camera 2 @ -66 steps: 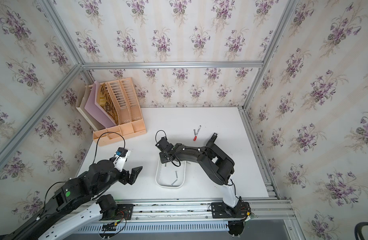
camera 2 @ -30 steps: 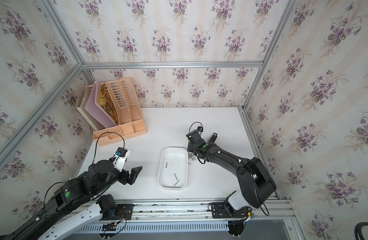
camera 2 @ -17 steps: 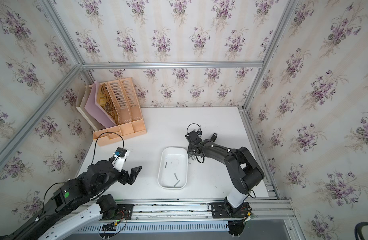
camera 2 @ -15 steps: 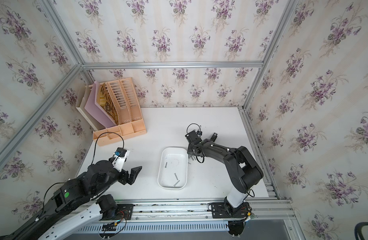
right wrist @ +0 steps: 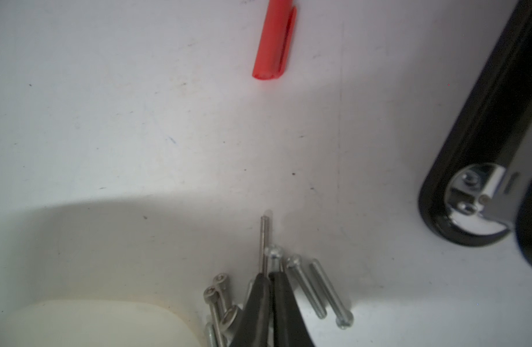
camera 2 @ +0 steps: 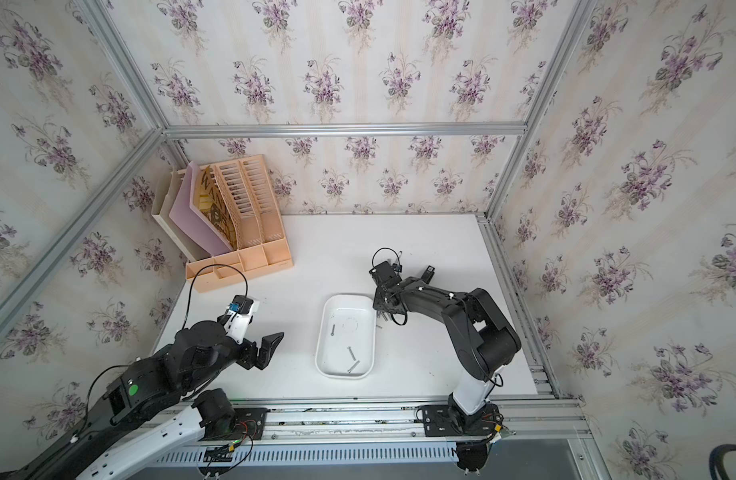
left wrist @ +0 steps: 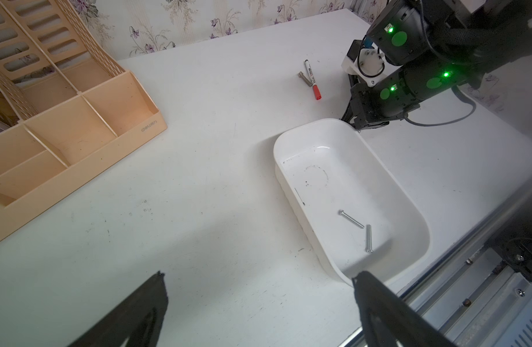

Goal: Take out the screws from the storage box
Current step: Place the screw at the center of the board, then pick up the screw from the storage box.

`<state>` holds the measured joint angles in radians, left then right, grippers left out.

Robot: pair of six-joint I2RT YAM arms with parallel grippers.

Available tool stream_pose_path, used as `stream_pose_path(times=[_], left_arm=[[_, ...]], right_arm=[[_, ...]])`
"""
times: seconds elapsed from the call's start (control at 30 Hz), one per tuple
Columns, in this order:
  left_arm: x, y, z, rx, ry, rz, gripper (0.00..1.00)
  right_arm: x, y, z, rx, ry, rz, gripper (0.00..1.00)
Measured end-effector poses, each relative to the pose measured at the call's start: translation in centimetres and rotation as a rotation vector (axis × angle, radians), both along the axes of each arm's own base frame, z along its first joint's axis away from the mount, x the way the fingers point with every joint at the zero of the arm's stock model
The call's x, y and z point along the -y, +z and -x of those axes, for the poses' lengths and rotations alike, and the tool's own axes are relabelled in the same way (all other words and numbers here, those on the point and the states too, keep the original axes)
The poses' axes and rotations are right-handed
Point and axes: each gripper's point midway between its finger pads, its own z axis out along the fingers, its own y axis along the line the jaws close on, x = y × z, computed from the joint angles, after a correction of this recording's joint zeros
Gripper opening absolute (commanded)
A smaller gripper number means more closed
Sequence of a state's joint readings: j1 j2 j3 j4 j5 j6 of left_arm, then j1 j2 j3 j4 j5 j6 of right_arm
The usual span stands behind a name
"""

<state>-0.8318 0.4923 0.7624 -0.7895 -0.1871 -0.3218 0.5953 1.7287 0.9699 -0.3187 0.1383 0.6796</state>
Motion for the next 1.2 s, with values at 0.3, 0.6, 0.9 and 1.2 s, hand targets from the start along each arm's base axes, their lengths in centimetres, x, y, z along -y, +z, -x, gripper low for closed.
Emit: stream_pose_path(times=[0.3, 0.6, 0.9, 1.2], left_arm=[[0.0, 0.0, 0.0, 0.001, 0.0, 0.001, 0.99], [0.0, 0.0, 0.0, 0.001, 0.0, 0.001, 0.99], [0.0, 0.0, 0.0, 0.001, 0.0, 0.001, 0.99], [-0.1, 0.0, -0.1, 0.002, 0.004, -0.003, 0.99]], right_arm=[[0.1, 1.3, 0.3, 0.031, 0.001, -0.025, 0.19], [-1.5, 7.0, 1.5, 0.222, 0.07, -0.145, 0.26], [-8.7, 11.2, 4.4, 0.389, 0.299, -0.159, 0.23], [-12.6, 6.9, 6.3, 0.273, 0.398, -0.126, 0.22]])
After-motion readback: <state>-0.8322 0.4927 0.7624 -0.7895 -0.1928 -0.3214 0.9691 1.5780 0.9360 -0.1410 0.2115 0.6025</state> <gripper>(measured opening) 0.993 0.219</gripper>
